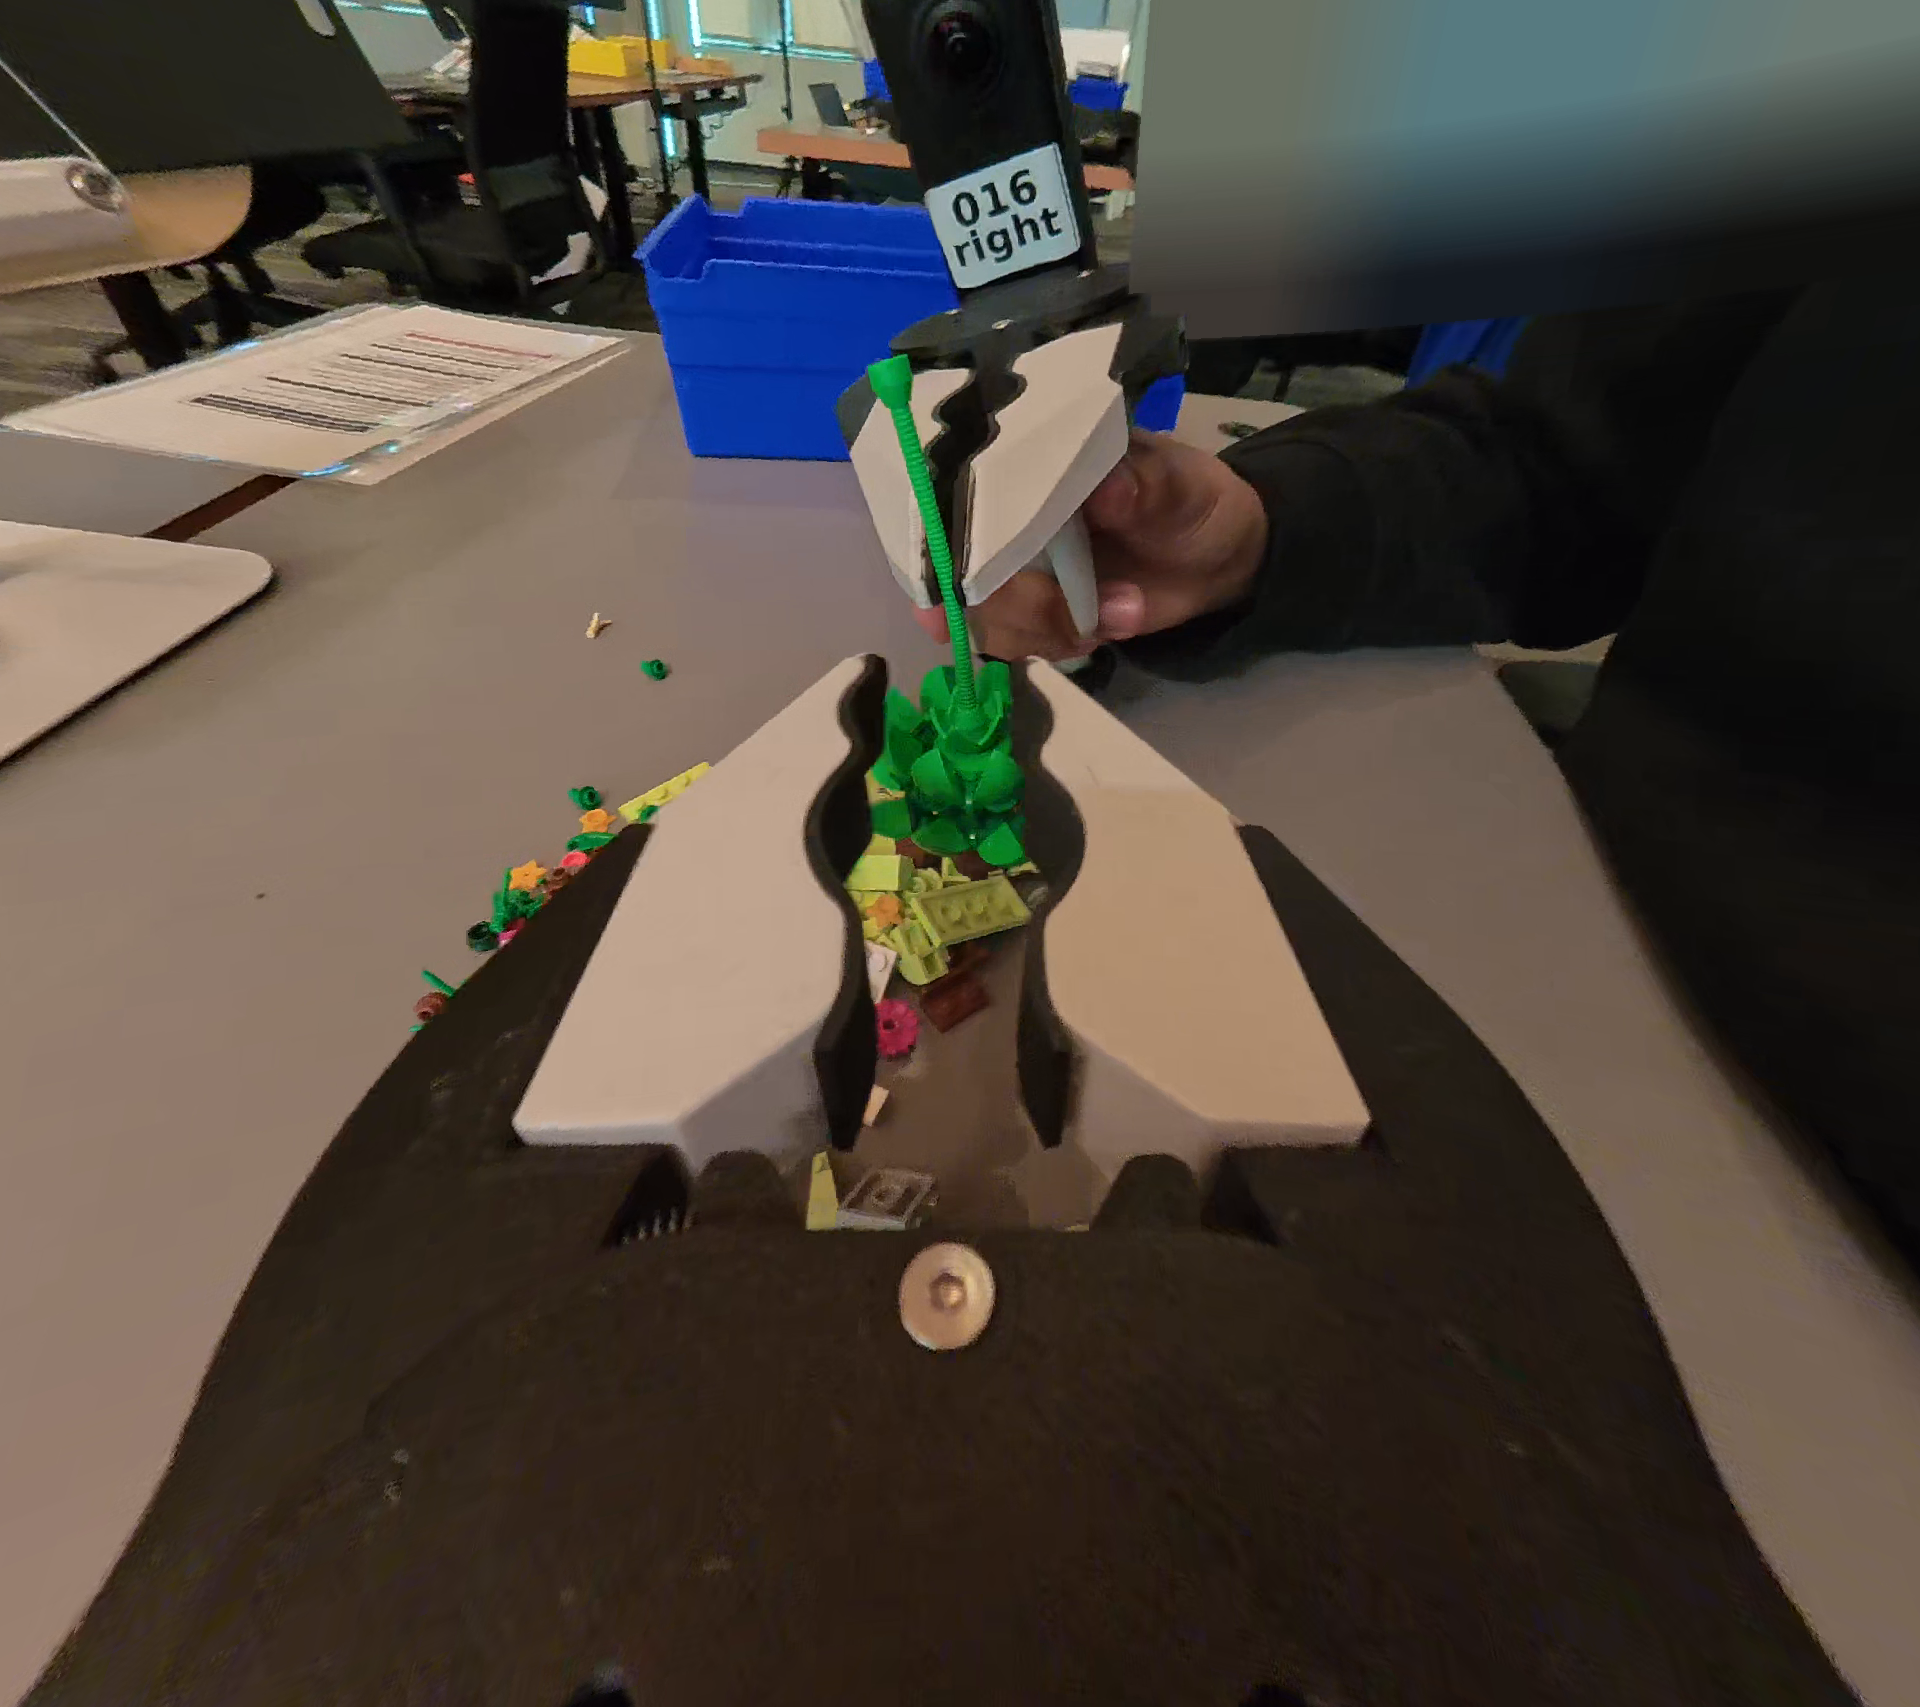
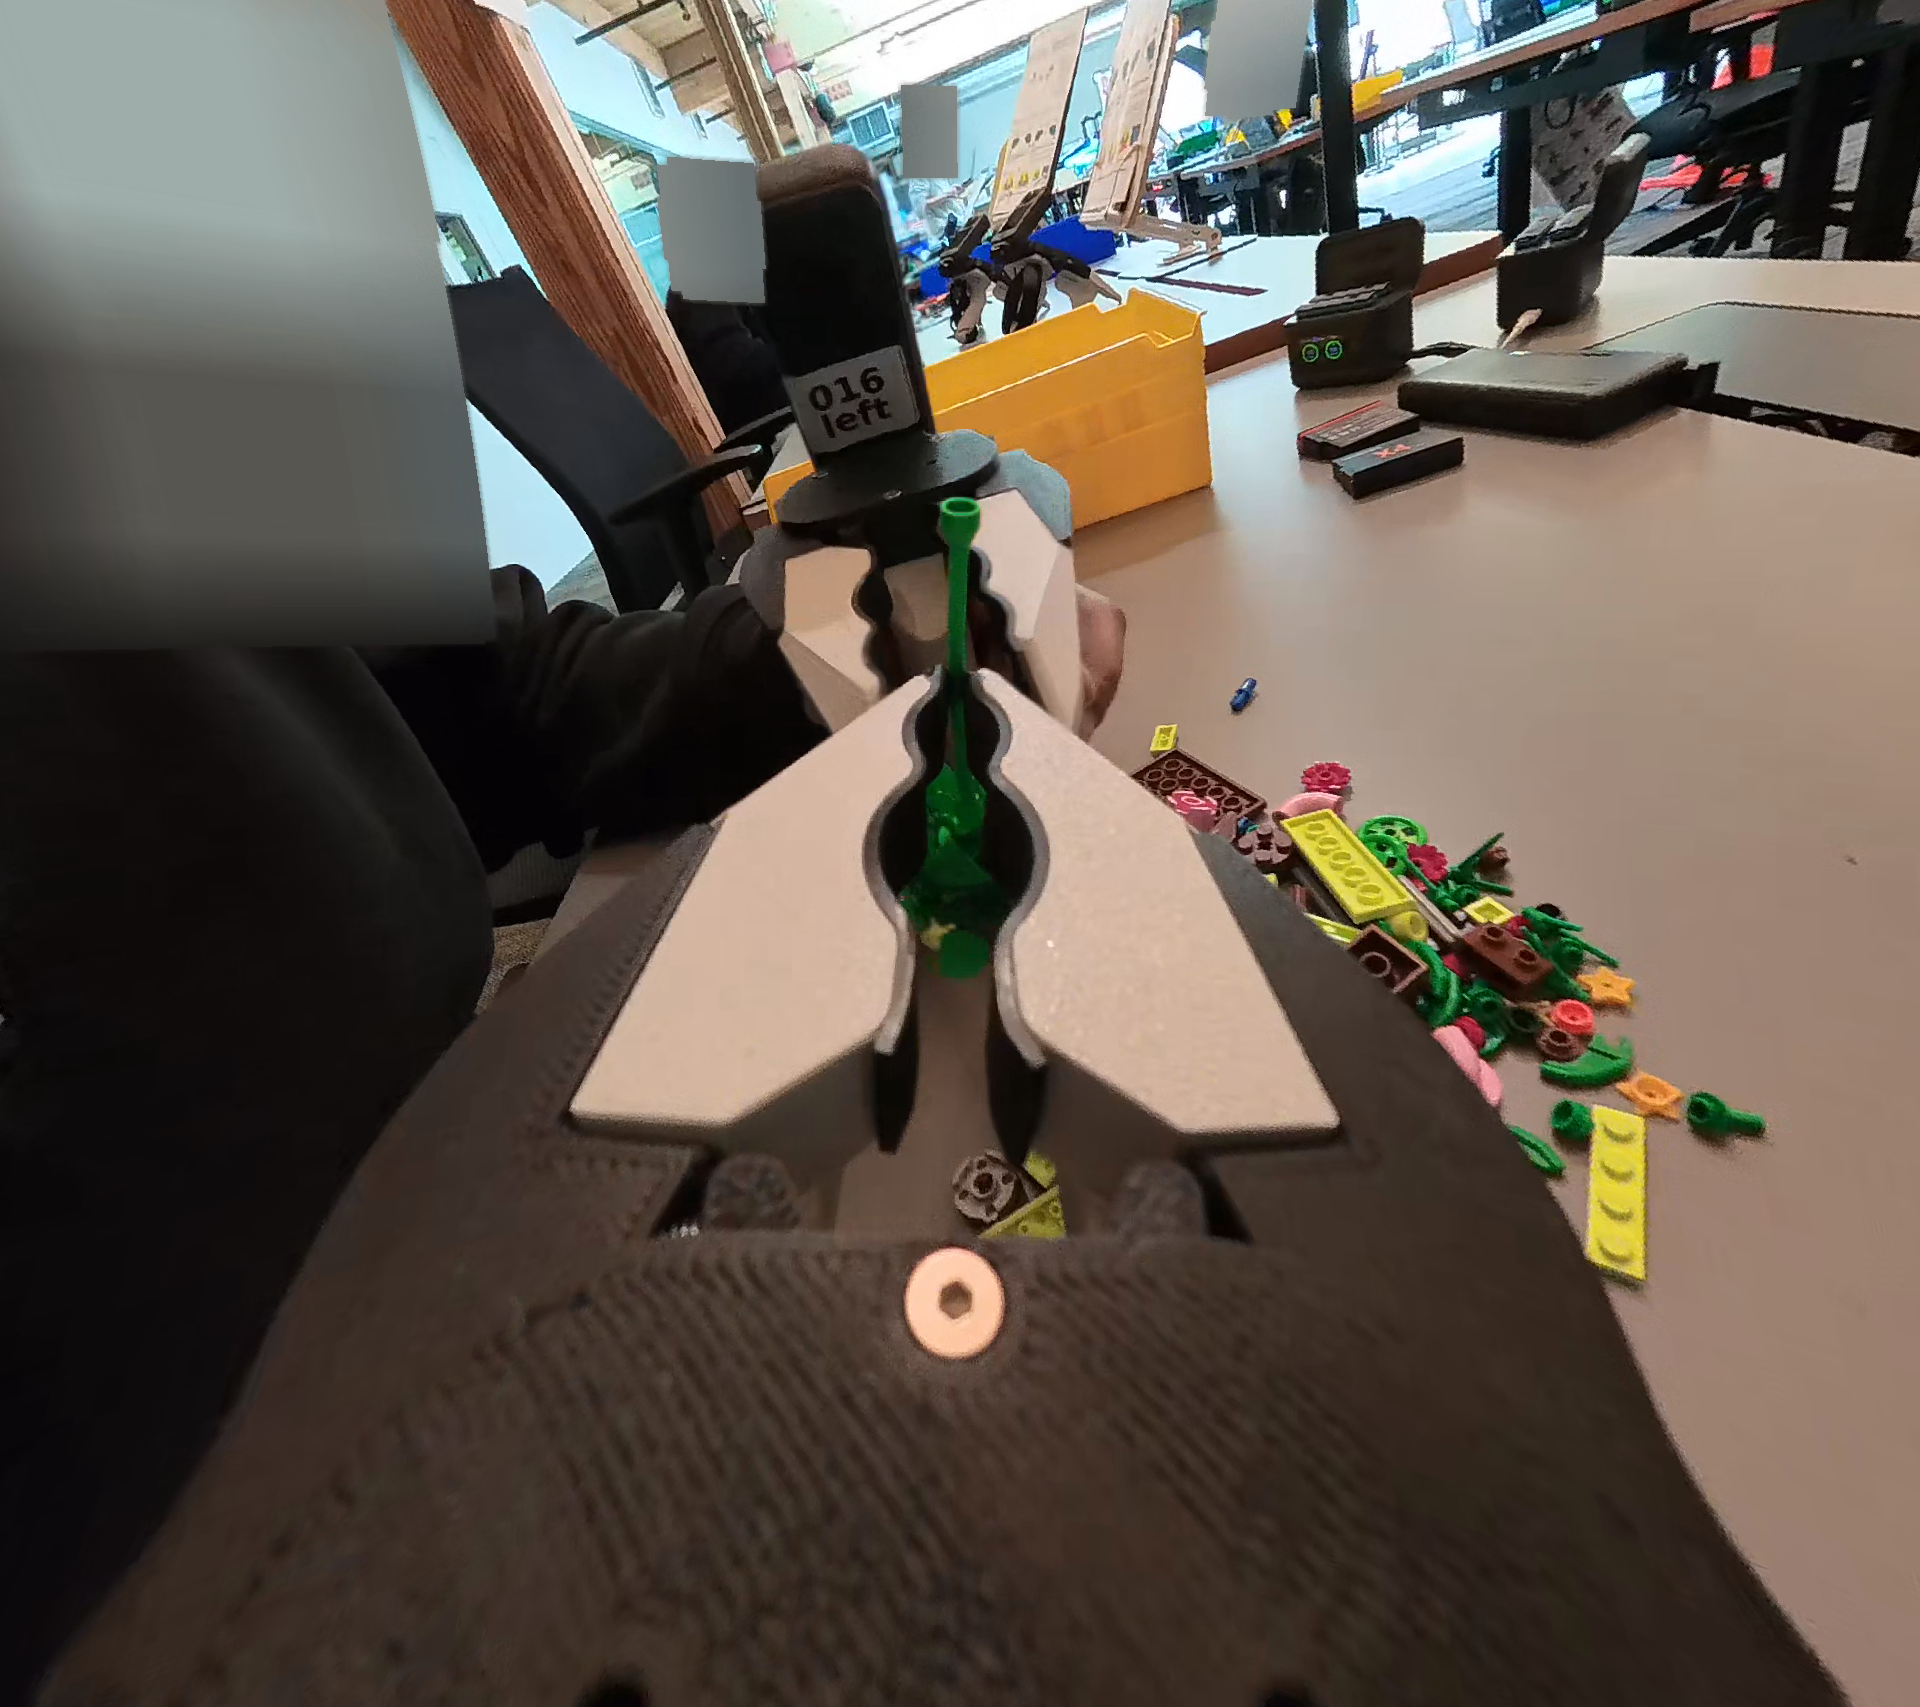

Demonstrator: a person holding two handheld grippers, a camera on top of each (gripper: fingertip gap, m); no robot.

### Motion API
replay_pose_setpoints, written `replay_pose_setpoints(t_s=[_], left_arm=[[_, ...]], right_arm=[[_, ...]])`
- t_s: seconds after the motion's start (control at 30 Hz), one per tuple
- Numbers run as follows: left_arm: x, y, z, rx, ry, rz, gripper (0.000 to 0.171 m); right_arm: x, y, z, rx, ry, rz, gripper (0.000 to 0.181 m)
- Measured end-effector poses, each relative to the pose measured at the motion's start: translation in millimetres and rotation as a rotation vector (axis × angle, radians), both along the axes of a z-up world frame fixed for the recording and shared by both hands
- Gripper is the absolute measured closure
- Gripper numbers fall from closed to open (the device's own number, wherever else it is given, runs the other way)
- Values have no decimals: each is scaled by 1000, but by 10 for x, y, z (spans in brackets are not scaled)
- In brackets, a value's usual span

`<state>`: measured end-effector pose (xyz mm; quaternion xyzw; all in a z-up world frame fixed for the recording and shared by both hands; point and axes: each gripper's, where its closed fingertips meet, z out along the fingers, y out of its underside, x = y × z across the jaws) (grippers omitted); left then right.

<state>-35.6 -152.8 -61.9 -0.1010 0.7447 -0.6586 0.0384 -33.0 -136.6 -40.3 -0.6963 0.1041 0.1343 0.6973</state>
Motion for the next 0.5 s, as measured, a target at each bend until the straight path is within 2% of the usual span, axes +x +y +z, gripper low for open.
replay_pose_setpoints(t_s=[0.1, 0.2, 0.43, 0.5], left_arm=[[7, -3, -39, 27, -17, 7, 167], [21, -10, -85, 56, -26, 18, 171], [6, -28, -189, 138, -82, 22, 164], [17, -19, -179, 134, -86, 30, 155]], right_arm=[[22, -10, -2, 3, 5, -7, 181], [32, -3, -37, -12, 8, -7, 181], [9, 30, -131, -61, 3, 5, 181], [1, 32, -128, -58, 6, 11, 181]])
